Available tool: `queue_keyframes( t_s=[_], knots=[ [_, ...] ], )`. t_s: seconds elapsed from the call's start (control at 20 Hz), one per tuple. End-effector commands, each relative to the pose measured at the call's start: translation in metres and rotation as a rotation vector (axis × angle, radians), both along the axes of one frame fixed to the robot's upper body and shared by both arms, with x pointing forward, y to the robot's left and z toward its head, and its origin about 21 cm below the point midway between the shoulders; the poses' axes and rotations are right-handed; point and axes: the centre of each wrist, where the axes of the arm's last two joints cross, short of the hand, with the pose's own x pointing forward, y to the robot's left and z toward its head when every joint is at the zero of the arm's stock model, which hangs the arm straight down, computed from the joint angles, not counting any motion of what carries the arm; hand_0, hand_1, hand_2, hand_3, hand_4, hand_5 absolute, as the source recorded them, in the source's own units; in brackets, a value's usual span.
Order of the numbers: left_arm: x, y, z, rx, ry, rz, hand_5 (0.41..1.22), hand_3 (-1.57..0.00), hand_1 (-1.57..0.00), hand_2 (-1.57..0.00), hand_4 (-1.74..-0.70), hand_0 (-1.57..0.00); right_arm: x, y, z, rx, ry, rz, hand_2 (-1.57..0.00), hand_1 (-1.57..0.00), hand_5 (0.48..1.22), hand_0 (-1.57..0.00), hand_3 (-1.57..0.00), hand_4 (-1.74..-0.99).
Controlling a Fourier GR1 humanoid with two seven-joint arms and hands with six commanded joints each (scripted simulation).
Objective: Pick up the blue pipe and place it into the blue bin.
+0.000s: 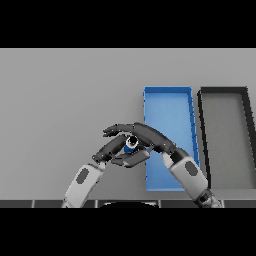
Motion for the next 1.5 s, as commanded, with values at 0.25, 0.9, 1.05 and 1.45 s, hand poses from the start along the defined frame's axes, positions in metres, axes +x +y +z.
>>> queue_keyframes(
  t_s=[0.25,0.9,1.05,1.45],
  knots=[
    [-0.001,0.003,-0.005,-0.034,0.018,-0.004,1.221,-1.53,-1.57,-1.57,-1.69,-1.57,-0.001,0.016,-0.006,0.071,0.037,0.045,-1.3,-1.29,0.765,-1.29,-1.1,-1.606],
    [-0.001,0.008,0.003,0.02,-0.056,0.041,1.221,-1.17,-1.34,-1.29,-1.6,-1.46,-0.007,0.019,-0.012,0.172,-0.092,0.058,-1.56,-1.56,1.196,-1.56,-1.54,-1.733],
    [0.001,0.011,0.001,0.055,-0.055,-0.03,1.221,-0.6,-0.69,-0.66,-1.28,-0.75,-0.011,0.023,-0.008,0.134,-0.049,0.037,-1.56,-1.56,1.208,-1.56,-1.56,-1.737],
    [0.003,0.01,-0.001,0.115,0.019,0.02,0.647,-0.1,-0.11,-0.11,-0.97,-0.12,-0.013,0.026,-0.012,0.085,-0.036,-0.004,-1.57,-1.57,1.219,-1.57,-1.57,-1.74]
  ],
)
